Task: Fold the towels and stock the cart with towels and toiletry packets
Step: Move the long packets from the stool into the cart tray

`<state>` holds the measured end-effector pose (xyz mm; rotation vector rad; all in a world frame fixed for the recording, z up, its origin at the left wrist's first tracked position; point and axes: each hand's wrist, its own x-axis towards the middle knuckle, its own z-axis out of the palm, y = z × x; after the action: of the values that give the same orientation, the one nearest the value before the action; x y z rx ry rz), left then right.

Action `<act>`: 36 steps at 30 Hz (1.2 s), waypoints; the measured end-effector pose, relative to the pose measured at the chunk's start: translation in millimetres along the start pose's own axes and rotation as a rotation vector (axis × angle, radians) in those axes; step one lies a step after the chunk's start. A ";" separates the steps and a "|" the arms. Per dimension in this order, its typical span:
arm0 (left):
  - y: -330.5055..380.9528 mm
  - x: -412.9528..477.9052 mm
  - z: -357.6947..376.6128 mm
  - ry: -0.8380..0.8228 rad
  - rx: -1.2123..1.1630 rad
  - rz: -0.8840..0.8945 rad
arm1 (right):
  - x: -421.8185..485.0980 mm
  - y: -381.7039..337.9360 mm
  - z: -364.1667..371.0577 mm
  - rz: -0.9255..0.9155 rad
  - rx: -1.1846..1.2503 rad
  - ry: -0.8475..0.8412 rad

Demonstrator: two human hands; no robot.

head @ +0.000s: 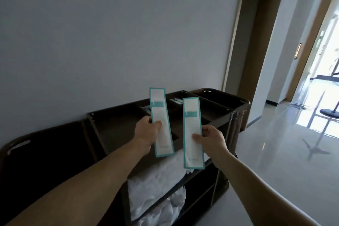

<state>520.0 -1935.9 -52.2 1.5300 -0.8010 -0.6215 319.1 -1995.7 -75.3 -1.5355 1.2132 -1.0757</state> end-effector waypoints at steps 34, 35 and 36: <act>-15.7 185.8 76.2 0.660 0.037 -0.078 | 295.0 89.2 107.0 0.319 -0.270 -1.059; -17.7 182.0 78.0 0.682 0.054 -0.087 | 295.4 91.9 110.3 0.321 -0.291 -1.093; -19.1 178.3 78.6 0.704 0.065 -0.095 | 295.4 94.2 114.1 0.319 -0.308 -1.118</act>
<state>571.1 -2124.2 -68.7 1.6974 -0.2109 -0.0927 451.8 -2285.4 -162.2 -1.6902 0.7611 0.2429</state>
